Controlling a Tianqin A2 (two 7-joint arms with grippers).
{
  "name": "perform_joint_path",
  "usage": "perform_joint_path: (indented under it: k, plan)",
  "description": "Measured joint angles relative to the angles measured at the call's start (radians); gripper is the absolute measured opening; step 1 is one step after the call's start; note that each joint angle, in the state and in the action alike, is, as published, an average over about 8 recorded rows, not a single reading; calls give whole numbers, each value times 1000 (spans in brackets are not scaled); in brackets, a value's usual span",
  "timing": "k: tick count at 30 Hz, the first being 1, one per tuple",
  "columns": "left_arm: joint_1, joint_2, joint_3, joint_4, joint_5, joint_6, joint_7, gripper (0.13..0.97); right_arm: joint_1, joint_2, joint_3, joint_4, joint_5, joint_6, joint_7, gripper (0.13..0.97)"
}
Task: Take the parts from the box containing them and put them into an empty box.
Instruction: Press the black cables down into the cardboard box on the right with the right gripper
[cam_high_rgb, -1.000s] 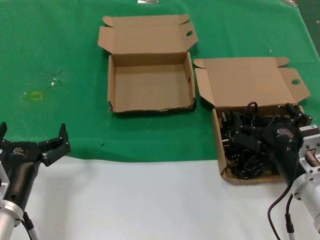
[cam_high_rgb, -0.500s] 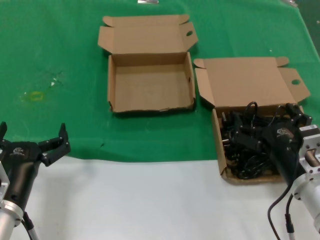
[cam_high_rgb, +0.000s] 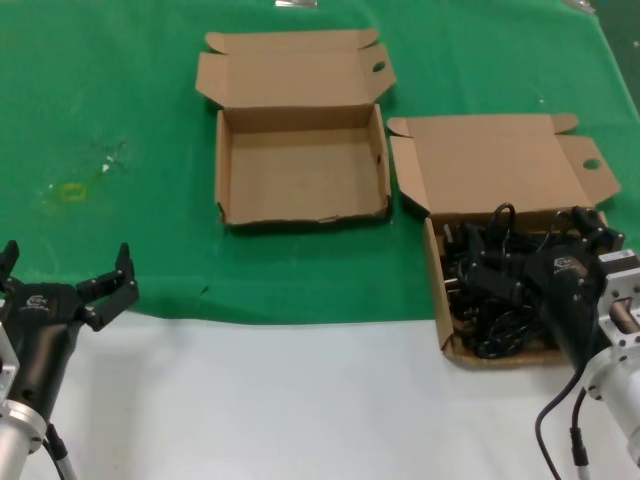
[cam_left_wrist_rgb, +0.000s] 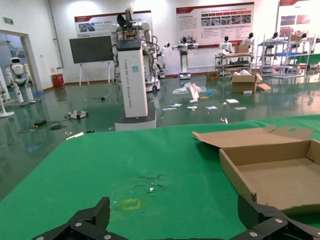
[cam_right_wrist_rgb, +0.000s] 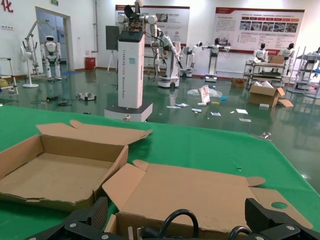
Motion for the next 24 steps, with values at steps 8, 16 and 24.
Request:
perform_joint_path:
  k: [8,16,24]
  plan:
    - [0,0,0,0,0,0,0,854,14,58,-53,2,23,29,13,966]
    - [0,0,0,0,0,0,0,719,53,156,-116,1,35,14,25,966]
    - [0,0,0,0,0,0,0,542,137,289,-167,-40,28,-101,54,966]
